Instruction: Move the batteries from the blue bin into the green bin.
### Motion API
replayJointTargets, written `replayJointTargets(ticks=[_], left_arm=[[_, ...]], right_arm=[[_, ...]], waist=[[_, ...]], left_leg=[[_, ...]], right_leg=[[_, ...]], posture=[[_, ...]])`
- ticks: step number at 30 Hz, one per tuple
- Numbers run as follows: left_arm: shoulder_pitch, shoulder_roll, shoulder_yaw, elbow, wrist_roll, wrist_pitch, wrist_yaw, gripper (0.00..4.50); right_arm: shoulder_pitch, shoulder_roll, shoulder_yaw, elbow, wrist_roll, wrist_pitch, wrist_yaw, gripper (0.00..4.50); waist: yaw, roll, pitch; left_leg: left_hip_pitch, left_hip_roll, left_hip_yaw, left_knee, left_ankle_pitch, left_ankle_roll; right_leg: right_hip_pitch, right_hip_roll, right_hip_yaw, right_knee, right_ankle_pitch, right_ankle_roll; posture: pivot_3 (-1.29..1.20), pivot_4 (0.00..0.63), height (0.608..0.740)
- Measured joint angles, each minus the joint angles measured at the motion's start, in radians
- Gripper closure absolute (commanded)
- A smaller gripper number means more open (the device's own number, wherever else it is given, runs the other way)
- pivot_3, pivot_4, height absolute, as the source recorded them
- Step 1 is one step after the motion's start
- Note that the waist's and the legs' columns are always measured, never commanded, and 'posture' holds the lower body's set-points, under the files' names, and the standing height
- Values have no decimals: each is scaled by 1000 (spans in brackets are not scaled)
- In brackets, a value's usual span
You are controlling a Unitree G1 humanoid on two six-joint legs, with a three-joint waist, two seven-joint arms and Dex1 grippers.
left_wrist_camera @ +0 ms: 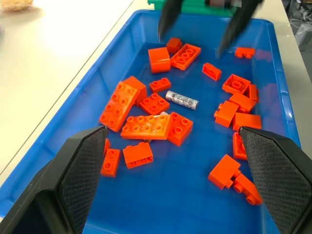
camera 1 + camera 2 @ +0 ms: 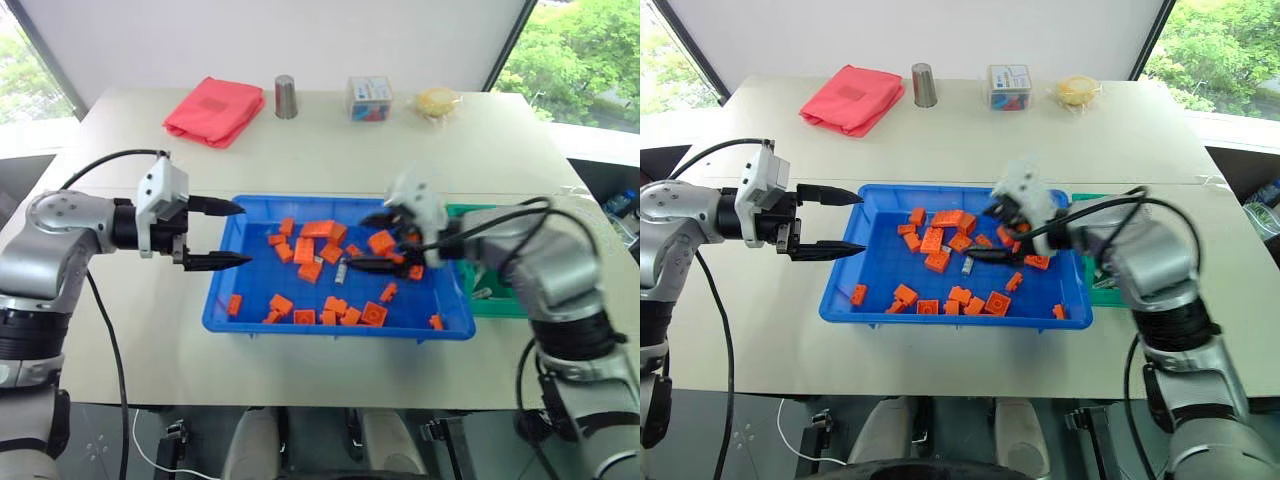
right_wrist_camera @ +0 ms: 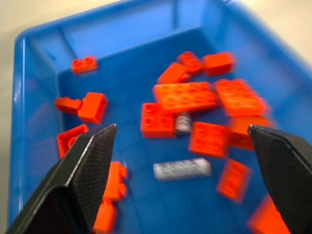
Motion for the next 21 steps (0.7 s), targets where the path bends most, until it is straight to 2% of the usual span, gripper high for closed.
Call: replayJointTargets(ticks=[2, 6, 14, 15, 16, 17, 21], left_arm=[[3, 4, 1, -8, 0, 0, 1, 0], [10, 10, 1, -13, 0, 7, 9, 0], [30, 33, 29, -35, -1, 20, 16, 0], [30, 33, 29, -37, -1, 21, 16, 0], [30, 33, 29, -37, -1, 21, 16, 0], [30, 33, 29, -37, -1, 21, 16, 0], [30, 33, 29, -37, -1, 21, 16, 0]], right_arm=[[-2, 36, 75, 50, -34, -29, -22, 59], [-2, 83, 147, 111, -77, -77, -41, 59], [-1, 128, 199, 192, -129, -156, -45, 59], [5, 136, 205, 193, -136, -170, -45, 564], [9, 141, 212, 195, -142, -176, -44, 814], [14, 143, 220, 199, -146, -185, -42, 1248], [22, 150, 224, 224, -166, -209, -41, 3177]], waist=[[1, 0, 0], [-1, 0, 0], [-3, 0, 0], [-3, 0, 0], [-3, 0, 0], [-2, 0, 0], [-2, 0, 0]], left_leg=[[0, 0, 1, 0, 0, 0], [0, 0, 0, 0, 0, 0], [0, 0, 0, 0, 0, 0], [0, 0, 0, 0, 0, 0], [0, 0, 0, 0, 0, 0], [0, 0, 0, 0, 0, 0], [0, 0, 0, 0, 0, 0]], right_leg=[[0, 0, 0, 0, 0, 0], [0, 1, -1, 1, 1, 3], [0, 1, -2, 1, 1, 3], [0, 1, -2, 1, 1, 3], [0, 1, -2, 1, 1, 3], [0, 1, -2, 1, 1, 3], [0, 1, -1, 1, 1, 3]], posture=[[0, 150, 736], [0, 150, 736], [0, 150, 736], [0, 150, 736], [0, 150, 736], [0, 150, 736], [0, 150, 736]])
